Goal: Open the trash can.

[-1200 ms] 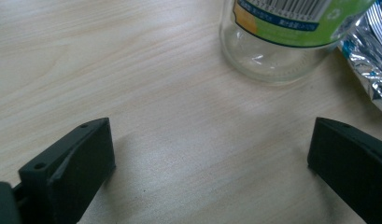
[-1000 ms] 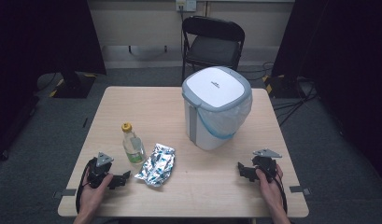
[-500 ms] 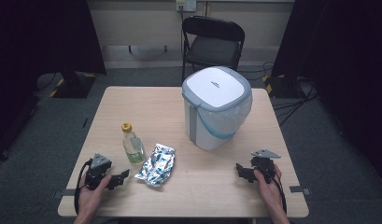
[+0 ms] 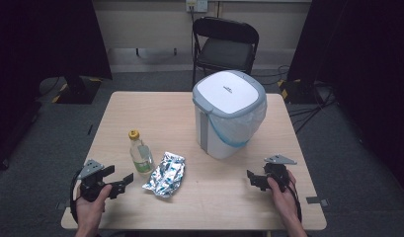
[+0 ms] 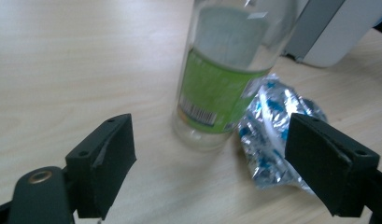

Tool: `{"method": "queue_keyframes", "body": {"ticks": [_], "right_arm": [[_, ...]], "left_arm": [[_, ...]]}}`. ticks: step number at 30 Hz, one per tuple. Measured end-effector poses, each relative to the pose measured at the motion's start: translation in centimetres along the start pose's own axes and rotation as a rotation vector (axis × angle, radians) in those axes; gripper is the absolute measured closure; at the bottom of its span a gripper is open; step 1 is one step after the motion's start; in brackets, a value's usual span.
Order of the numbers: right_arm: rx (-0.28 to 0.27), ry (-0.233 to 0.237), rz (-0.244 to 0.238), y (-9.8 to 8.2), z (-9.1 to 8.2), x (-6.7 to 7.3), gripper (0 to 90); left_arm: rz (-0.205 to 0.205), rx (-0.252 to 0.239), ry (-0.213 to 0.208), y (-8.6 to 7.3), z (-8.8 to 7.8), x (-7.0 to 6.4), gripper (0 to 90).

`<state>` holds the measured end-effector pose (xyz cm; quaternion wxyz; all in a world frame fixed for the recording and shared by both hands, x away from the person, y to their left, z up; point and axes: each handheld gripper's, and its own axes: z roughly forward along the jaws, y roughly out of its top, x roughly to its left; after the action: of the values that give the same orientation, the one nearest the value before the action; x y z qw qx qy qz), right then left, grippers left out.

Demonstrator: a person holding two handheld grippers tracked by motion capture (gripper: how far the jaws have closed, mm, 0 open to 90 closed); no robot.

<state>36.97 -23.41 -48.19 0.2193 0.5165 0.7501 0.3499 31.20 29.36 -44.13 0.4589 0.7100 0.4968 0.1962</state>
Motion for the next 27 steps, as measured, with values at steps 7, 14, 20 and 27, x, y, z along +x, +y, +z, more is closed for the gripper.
{"method": "queue_keyframes", "body": {"ticks": [7, 14, 20, 27], "right_arm": [[-0.011, 0.007, -0.015, 0.9, 0.0, 0.2, 14.0], [-0.033, 0.015, -0.02, 2.2, -0.1, 0.3, 15.1], [-0.061, 0.019, -0.019, 3.4, -0.7, 0.1, 15.2], [-0.11, 0.012, -0.014, 4.8, -1.3, -0.3, 15.6]], "left_arm": [[0.021, -0.07, 0.002, 2.6, -1.1, -0.3, 16.1], [0.056, -0.12, -0.013, 5.8, -1.9, -1.4, 16.2], [0.056, -0.171, -0.026, 7.9, -2.6, -1.9, 16.9], [0.151, -0.198, -0.029, 10.9, -2.9, -4.3, 16.9]]}}
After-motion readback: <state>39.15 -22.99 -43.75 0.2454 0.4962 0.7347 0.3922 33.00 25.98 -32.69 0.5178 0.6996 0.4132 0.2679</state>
